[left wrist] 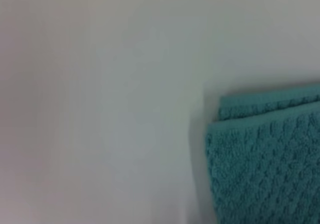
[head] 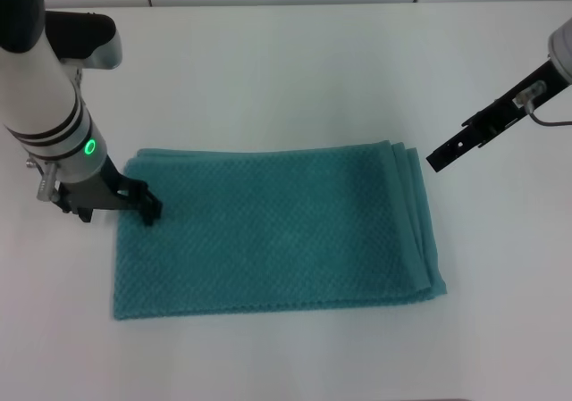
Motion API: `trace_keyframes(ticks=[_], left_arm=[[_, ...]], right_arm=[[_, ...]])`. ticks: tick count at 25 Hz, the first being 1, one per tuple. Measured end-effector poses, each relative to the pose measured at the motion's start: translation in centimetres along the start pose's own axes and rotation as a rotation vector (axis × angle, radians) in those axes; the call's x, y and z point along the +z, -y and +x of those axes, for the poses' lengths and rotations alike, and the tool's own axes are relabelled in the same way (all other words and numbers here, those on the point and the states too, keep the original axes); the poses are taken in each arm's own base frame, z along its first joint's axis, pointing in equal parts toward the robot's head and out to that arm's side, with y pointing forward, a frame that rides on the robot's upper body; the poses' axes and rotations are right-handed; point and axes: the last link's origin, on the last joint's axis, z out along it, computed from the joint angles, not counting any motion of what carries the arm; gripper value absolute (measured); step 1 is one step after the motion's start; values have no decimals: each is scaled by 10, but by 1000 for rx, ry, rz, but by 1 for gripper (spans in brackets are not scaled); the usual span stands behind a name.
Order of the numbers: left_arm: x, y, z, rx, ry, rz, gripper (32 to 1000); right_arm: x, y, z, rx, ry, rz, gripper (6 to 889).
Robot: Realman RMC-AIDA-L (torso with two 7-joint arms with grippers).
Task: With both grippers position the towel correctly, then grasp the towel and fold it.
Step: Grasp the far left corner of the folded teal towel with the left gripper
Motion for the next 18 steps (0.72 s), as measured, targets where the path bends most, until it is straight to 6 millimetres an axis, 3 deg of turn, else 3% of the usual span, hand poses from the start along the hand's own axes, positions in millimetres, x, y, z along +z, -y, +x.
trace_keyframes(ticks=[18], left_arm=[[7, 0, -2, -2, 8, -24, 909]], right_arm=[[-1, -1, -1, -7, 1, 3, 856]])
